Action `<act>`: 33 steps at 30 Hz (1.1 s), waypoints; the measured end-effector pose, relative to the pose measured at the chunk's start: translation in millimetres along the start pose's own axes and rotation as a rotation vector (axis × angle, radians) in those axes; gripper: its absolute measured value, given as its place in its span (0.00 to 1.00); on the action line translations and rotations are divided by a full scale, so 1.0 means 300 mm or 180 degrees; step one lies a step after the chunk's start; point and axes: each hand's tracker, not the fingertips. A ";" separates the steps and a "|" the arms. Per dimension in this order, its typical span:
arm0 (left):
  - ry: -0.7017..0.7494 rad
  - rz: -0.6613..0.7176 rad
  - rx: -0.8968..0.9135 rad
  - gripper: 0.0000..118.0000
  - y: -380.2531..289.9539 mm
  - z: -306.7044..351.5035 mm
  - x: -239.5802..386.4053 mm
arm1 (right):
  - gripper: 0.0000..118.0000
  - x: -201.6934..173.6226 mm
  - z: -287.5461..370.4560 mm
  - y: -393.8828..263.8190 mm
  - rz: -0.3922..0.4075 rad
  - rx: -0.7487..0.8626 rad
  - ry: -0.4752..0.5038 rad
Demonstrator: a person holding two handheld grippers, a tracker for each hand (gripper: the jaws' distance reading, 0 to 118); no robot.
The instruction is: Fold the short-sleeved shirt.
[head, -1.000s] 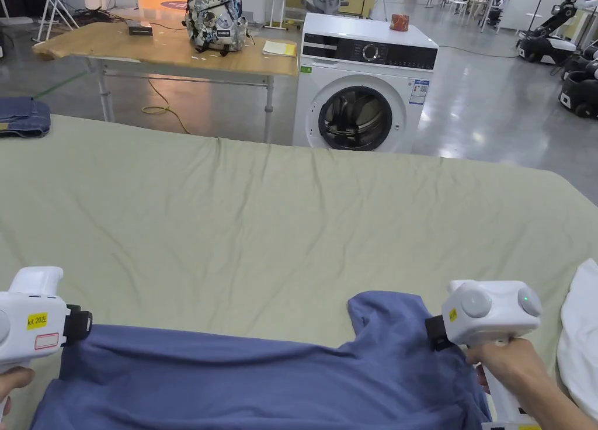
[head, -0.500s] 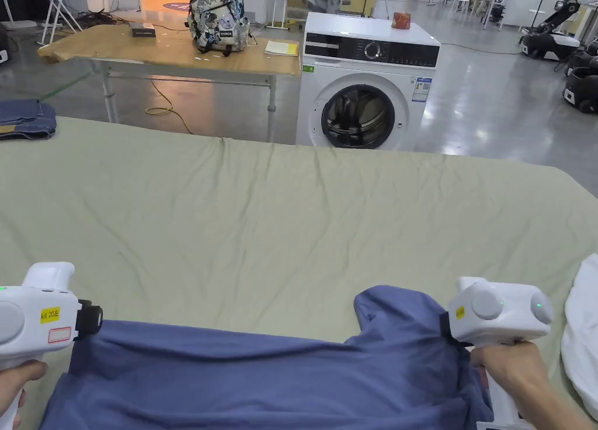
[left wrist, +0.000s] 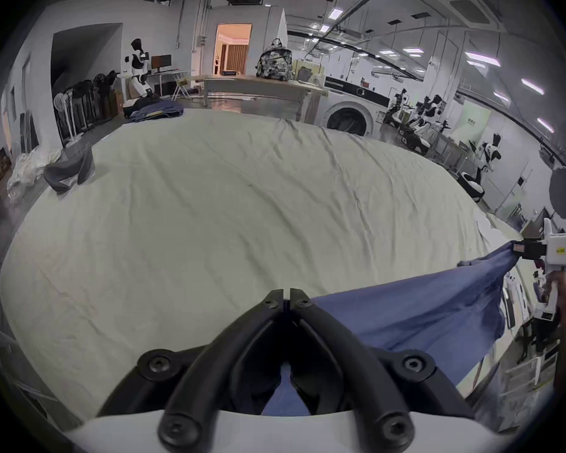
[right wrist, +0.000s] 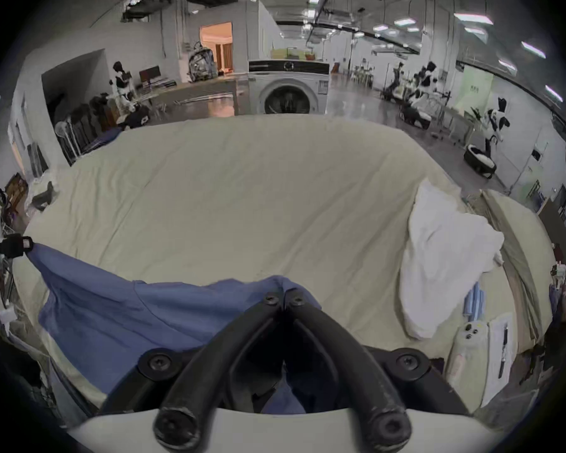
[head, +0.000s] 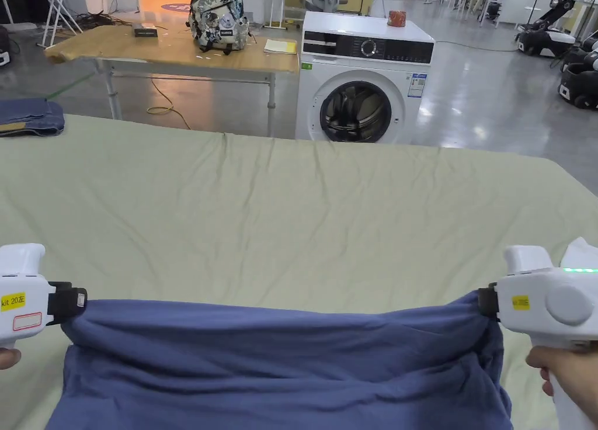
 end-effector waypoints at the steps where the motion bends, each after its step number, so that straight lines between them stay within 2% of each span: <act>1: -0.0021 0.0003 -0.0008 0.00 -0.019 0.018 -0.004 | 0.00 0.000 0.029 -0.026 0.0025 0.0019 0.0004; 6: -0.0071 -0.0054 -0.0105 0.00 -0.138 0.090 -0.018 | 0.00 0.010 0.113 -0.175 0.0104 -0.0030 -0.0044; 16: -0.0028 0.0058 -0.0506 0.00 -0.448 0.116 -0.076 | 0.00 0.034 0.107 -0.494 0.0104 -0.0574 -0.0108; 20: 0.0008 0.0101 -0.0611 0.00 -0.491 0.105 -0.080 | 0.00 0.042 0.077 -0.557 0.0137 -0.0749 -0.0127; 24: 0.0070 -0.0047 -0.0819 0.00 -0.501 0.048 -0.101 | 0.00 0.050 0.019 -0.592 0.0155 -0.0875 -0.0174; 31: 0.0142 -0.0095 -0.0854 0.00 -0.507 0.003 -0.070 | 0.00 0.034 -0.044 -0.614 0.0130 -0.0874 -0.0225; 33: 0.0156 -0.0117 -0.0828 0.00 -0.503 0.014 -0.063 | 0.06 0.025 -0.050 -0.609 0.0177 -0.0899 -0.0274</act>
